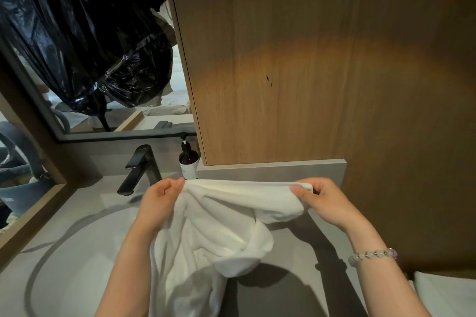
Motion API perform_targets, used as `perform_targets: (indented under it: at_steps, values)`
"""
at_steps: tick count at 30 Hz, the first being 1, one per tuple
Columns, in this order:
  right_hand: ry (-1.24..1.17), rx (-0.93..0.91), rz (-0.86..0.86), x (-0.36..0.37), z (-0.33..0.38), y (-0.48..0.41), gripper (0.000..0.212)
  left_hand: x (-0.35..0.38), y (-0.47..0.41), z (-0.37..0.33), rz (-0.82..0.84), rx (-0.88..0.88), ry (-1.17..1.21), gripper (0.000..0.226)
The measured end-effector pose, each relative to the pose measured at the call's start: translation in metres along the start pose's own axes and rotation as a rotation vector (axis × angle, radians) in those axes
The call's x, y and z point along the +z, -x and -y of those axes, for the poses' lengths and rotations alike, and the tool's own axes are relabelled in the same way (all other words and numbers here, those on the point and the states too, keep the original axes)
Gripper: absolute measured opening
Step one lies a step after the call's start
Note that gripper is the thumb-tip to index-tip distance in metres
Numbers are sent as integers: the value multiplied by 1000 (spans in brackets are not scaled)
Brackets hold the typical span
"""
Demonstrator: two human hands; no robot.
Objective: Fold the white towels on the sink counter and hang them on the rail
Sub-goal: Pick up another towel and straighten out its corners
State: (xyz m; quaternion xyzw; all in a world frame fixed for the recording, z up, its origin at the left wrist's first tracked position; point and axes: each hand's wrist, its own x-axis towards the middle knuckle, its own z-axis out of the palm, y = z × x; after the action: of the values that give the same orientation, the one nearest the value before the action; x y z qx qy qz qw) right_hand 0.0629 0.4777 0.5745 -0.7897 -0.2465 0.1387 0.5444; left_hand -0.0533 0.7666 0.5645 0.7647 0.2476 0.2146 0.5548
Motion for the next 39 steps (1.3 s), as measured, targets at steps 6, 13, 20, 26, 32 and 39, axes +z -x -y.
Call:
perform_targets:
  at_steps: [6,13,20,26,32,39]
  values:
    - [-191,7,-74,7,5,-1,41,5,2,2,-80,-56,20,34]
    - [-323,94,-289,18,13,-6,36,29,10,-7,-138,-71,60,24]
    - [-335,195,-284,47,18,-6,37,53,21,-24,-153,-72,152,27]
    - [-388,283,-199,70,21,-12,27,72,37,-34,-42,-50,195,24]
    - [-274,285,-100,76,24,-8,30,78,53,-37,-61,9,184,35]
    - [-414,314,42,86,15,-8,41,108,78,-26,-53,112,223,32]
